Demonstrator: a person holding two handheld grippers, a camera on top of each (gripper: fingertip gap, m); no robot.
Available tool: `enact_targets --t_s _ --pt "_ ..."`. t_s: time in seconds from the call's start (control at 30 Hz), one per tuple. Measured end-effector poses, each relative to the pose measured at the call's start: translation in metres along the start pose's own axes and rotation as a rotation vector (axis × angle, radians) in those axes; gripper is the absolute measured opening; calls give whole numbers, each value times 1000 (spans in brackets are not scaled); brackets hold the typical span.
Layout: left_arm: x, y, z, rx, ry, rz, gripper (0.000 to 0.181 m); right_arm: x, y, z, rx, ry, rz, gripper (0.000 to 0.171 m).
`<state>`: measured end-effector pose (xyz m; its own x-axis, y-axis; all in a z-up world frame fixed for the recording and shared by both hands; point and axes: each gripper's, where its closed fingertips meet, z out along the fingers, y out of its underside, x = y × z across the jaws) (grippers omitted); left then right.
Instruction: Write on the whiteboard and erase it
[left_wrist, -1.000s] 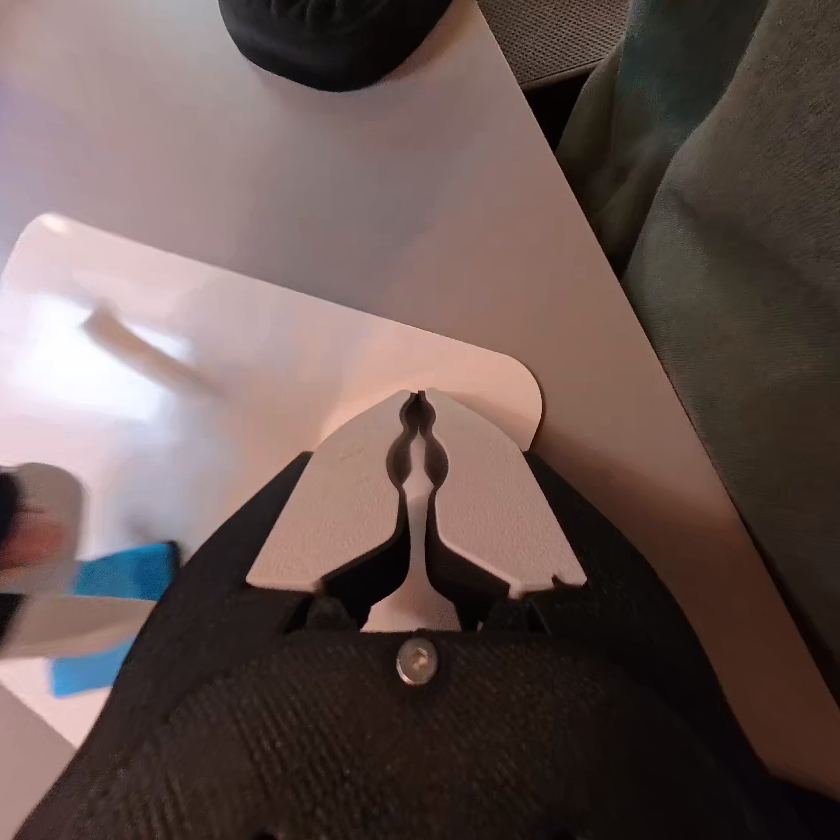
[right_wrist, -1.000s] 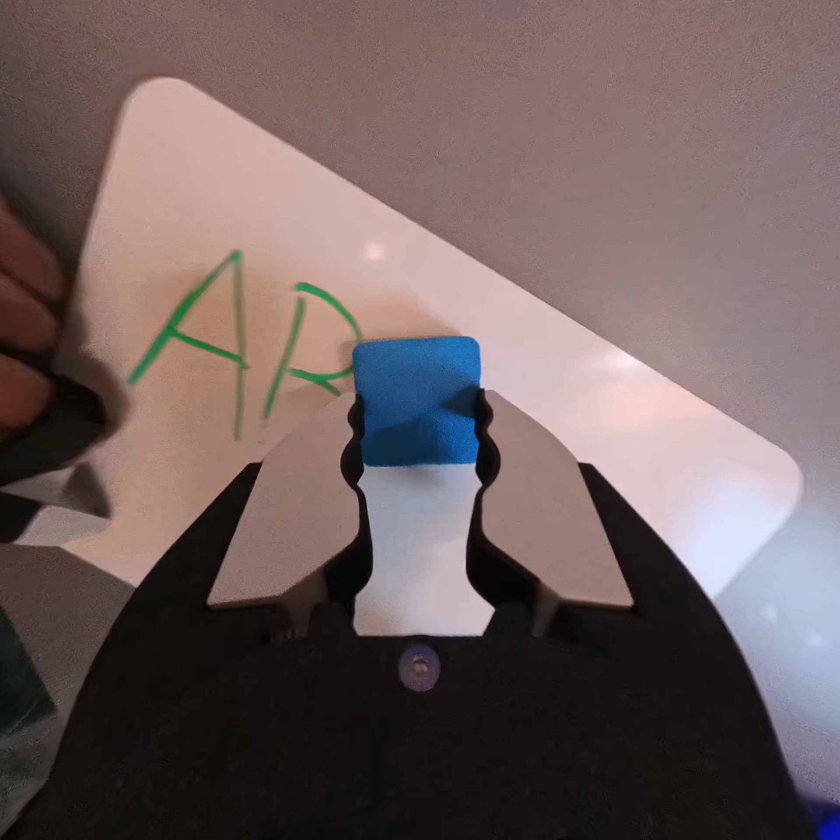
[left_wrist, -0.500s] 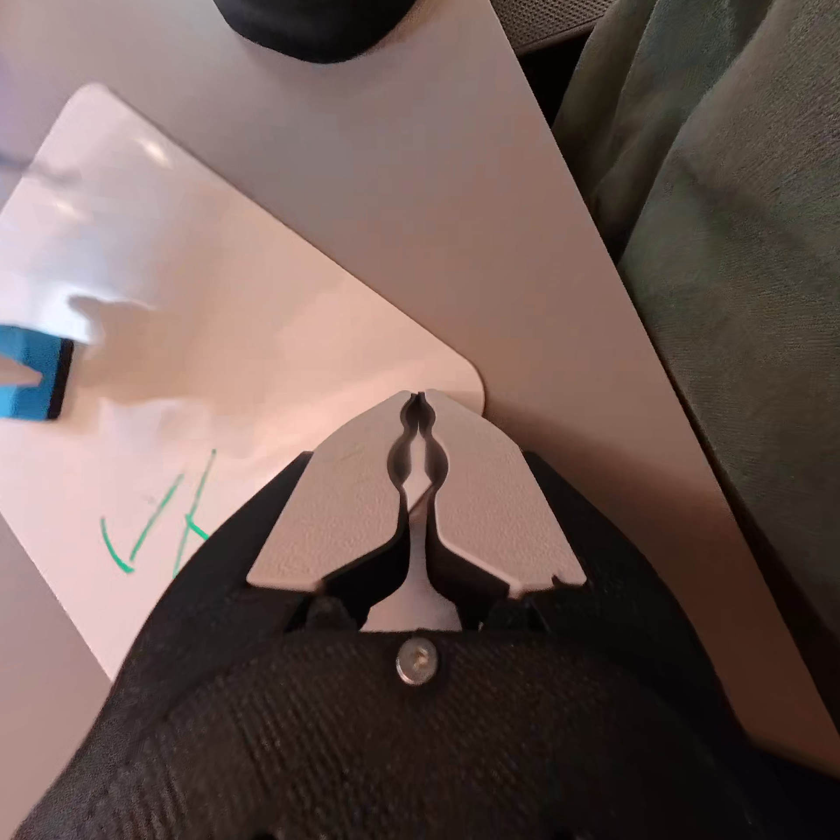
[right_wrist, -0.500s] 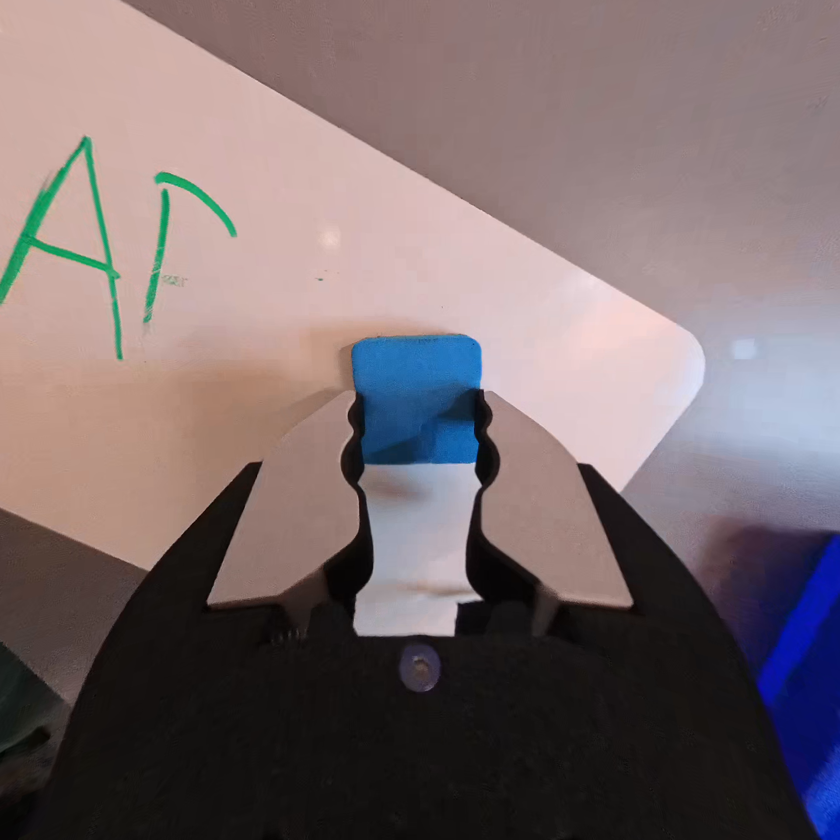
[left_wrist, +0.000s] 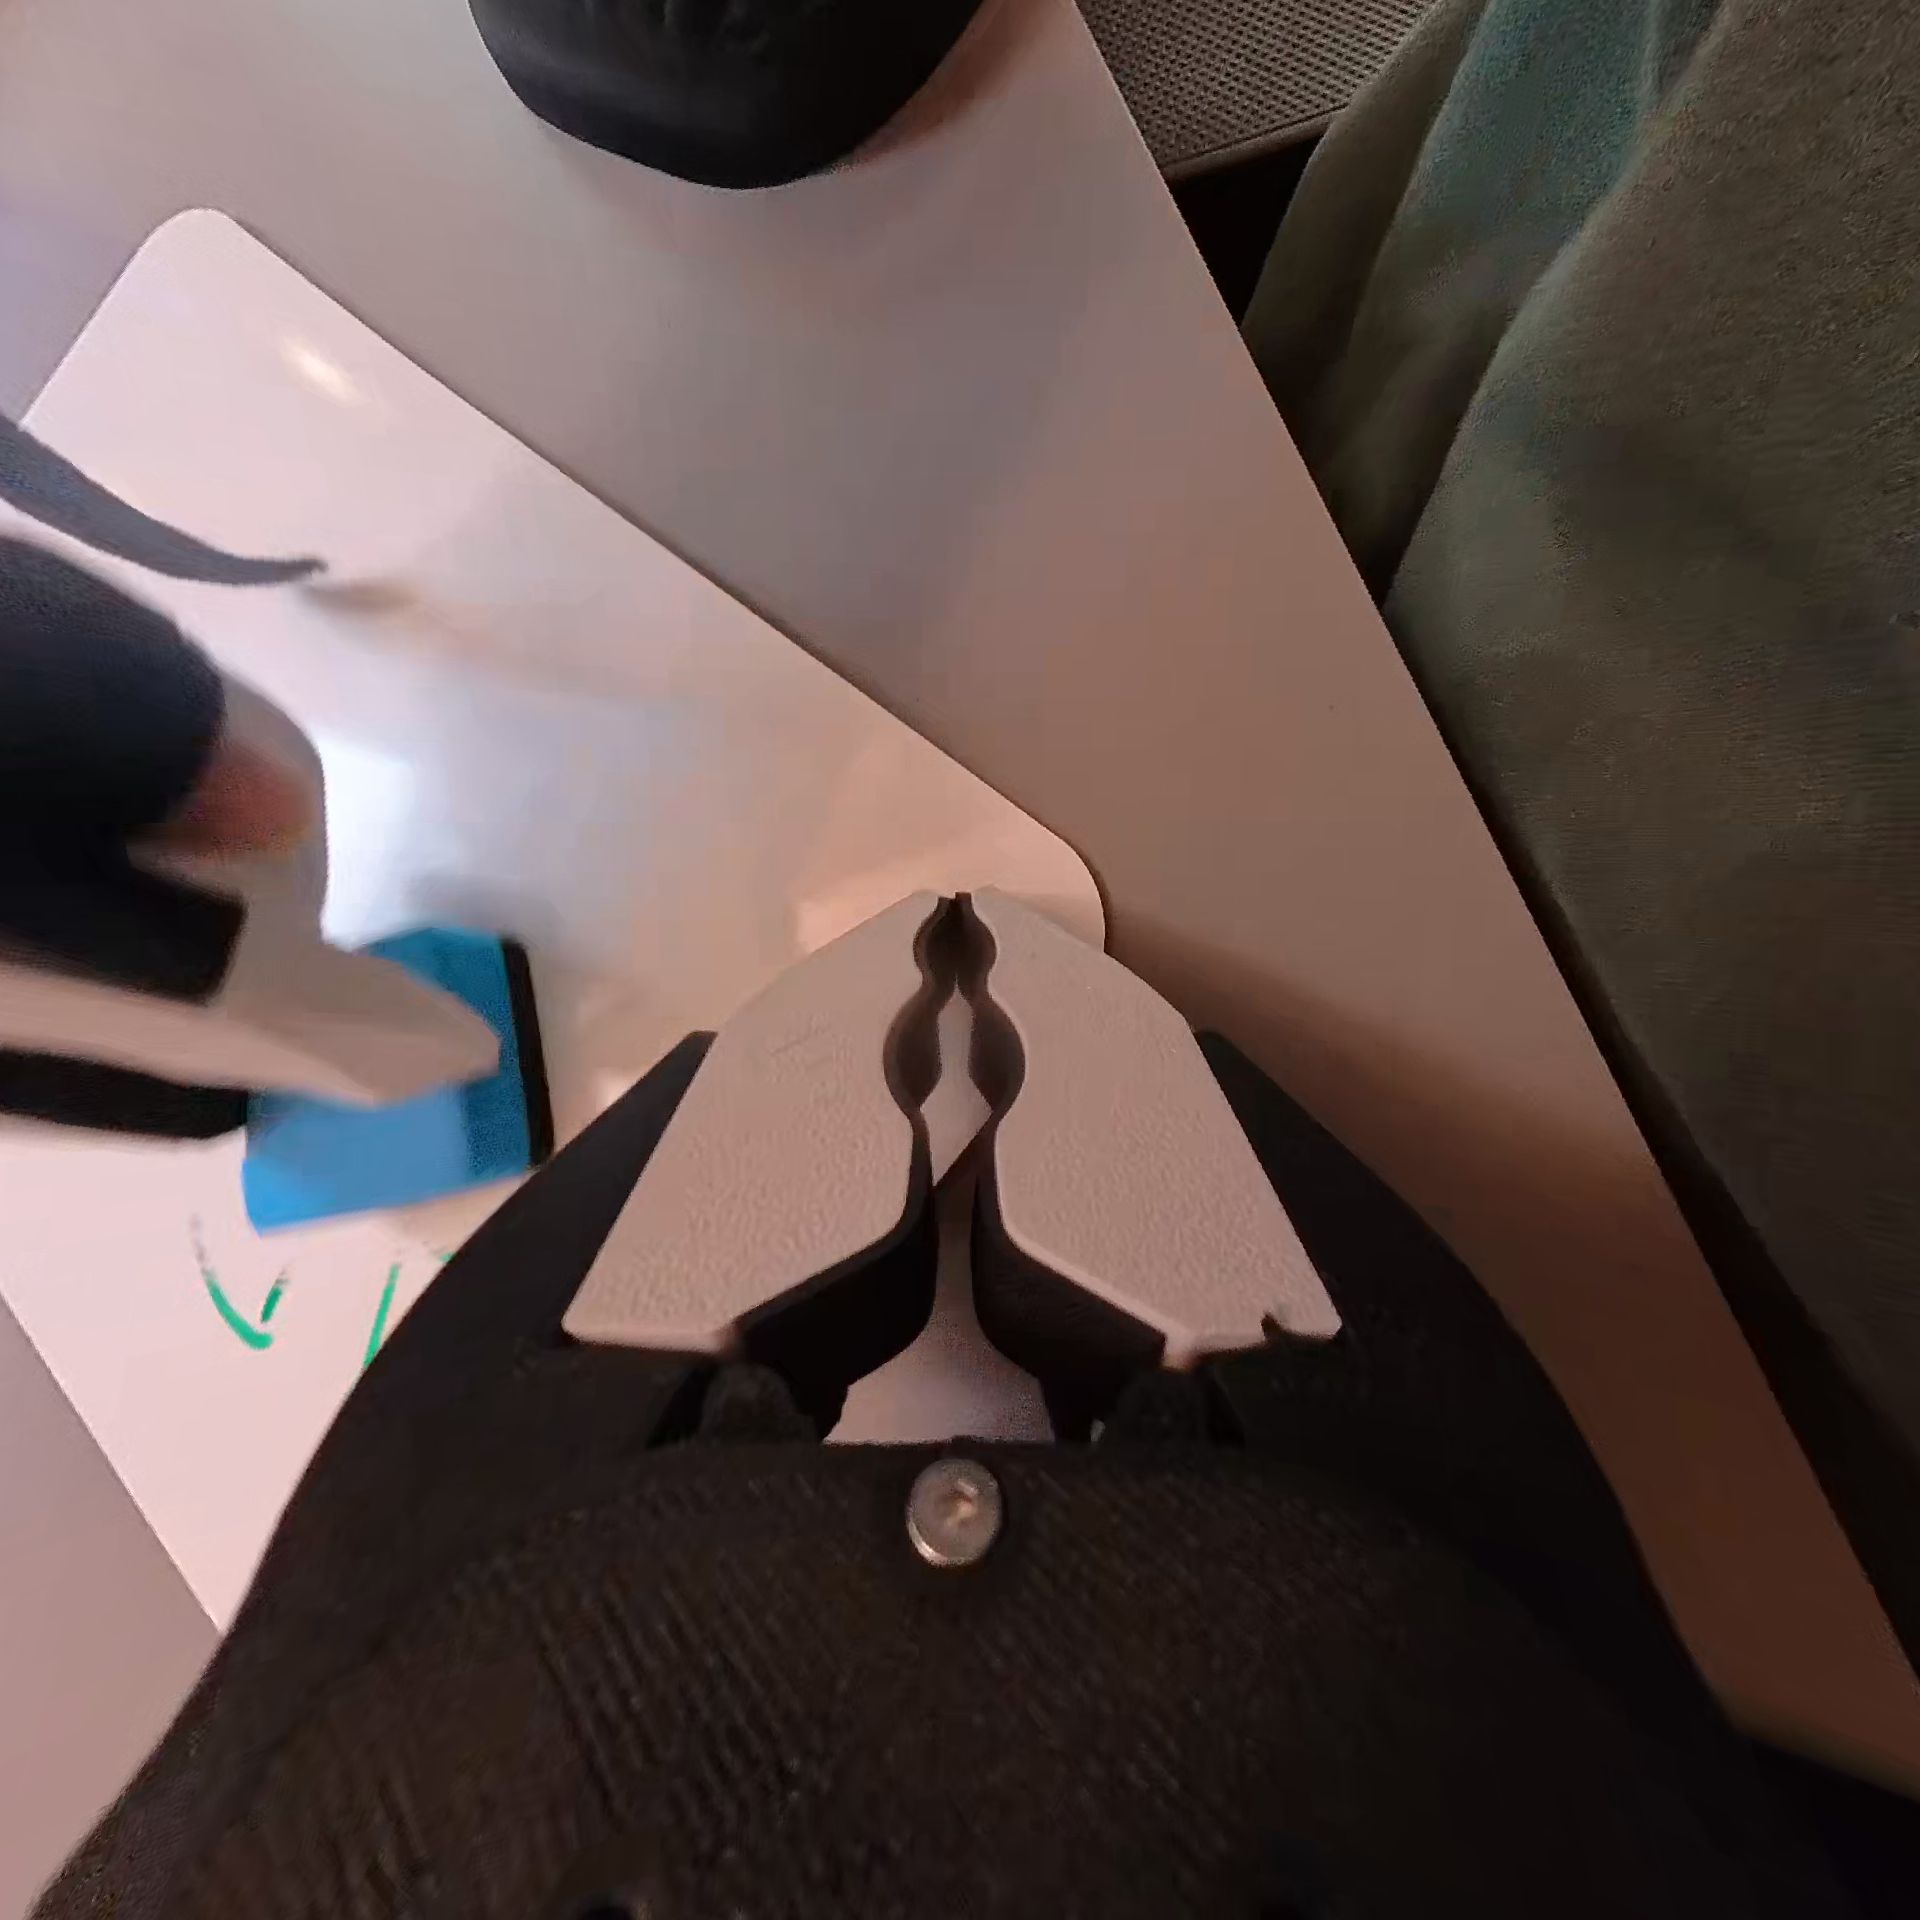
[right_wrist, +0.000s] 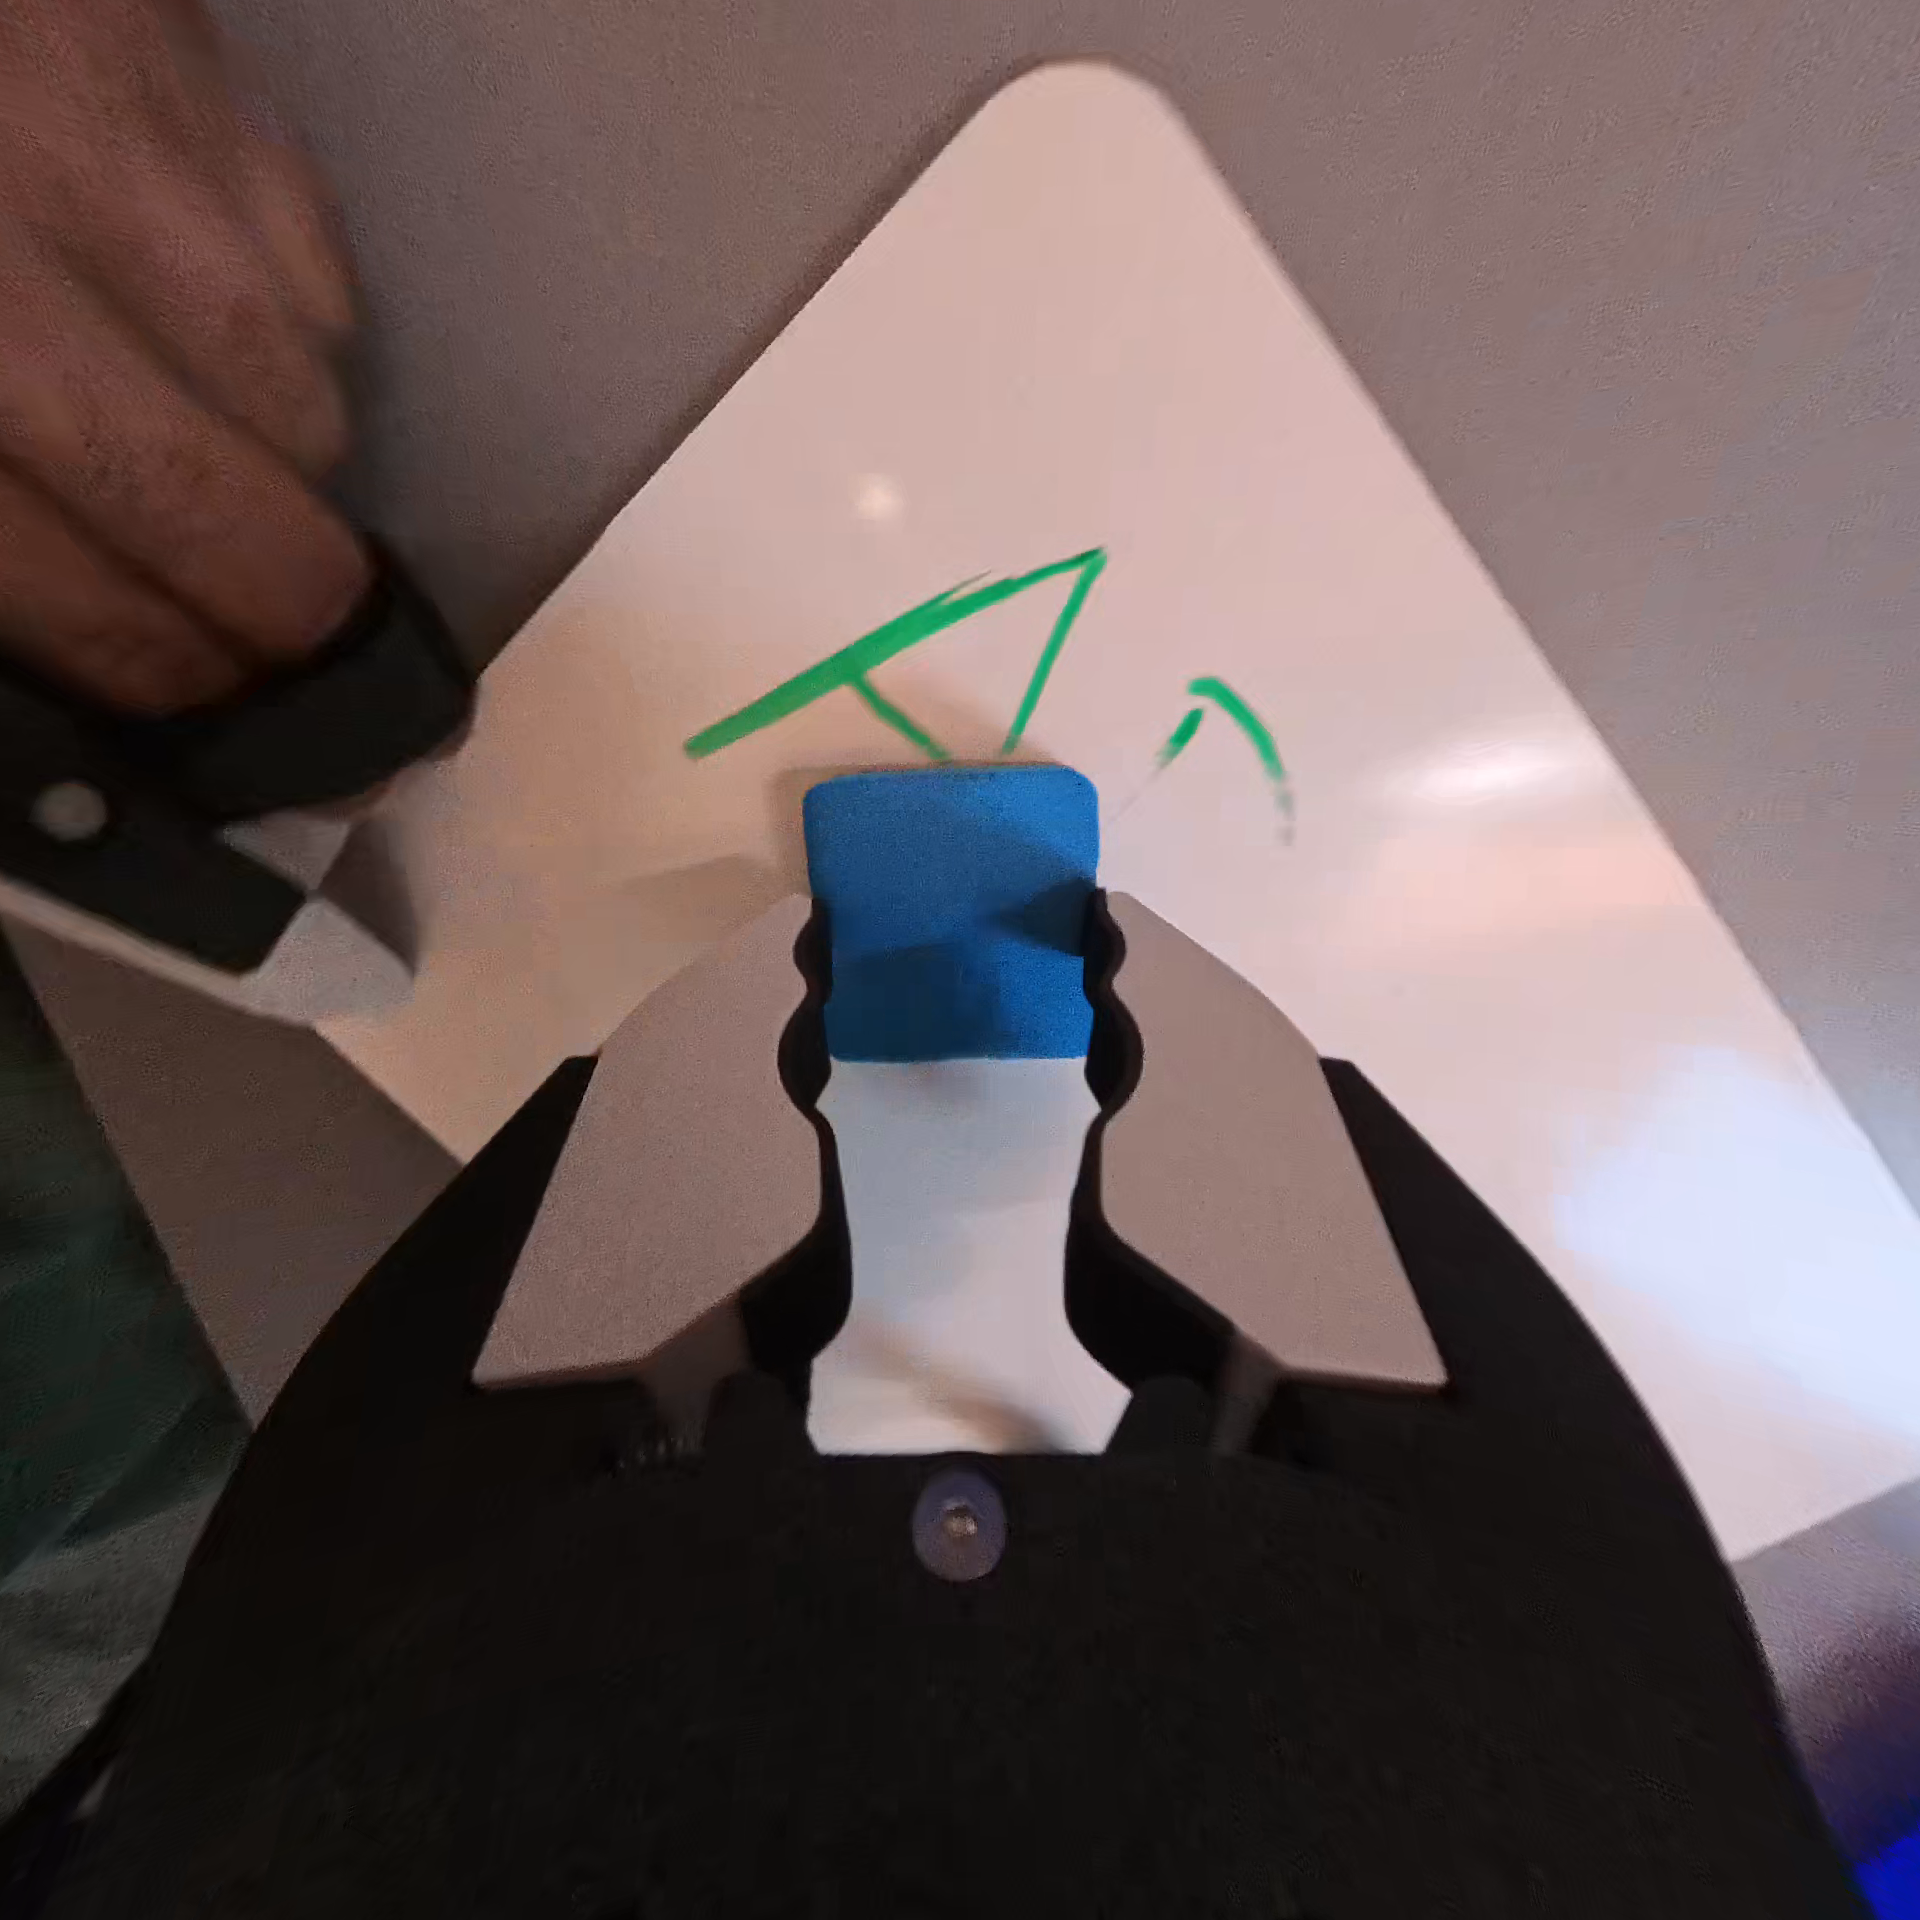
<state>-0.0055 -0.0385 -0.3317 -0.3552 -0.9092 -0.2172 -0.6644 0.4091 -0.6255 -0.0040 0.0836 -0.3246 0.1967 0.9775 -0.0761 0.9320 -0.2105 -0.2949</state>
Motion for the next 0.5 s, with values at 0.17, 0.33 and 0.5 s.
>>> enact_targets --t_s 0.17,0.33,0.5 --pt "0 0 0 -2 -12 12 1 59 9 -7 -6 36 165 47" --pt "1 0 0 6 -3 12 1 -16 -11 5 -57 -68 -77 48" --pt "1 0 0 5 -12 23 0 53 -20 2 -79 13 100 47"
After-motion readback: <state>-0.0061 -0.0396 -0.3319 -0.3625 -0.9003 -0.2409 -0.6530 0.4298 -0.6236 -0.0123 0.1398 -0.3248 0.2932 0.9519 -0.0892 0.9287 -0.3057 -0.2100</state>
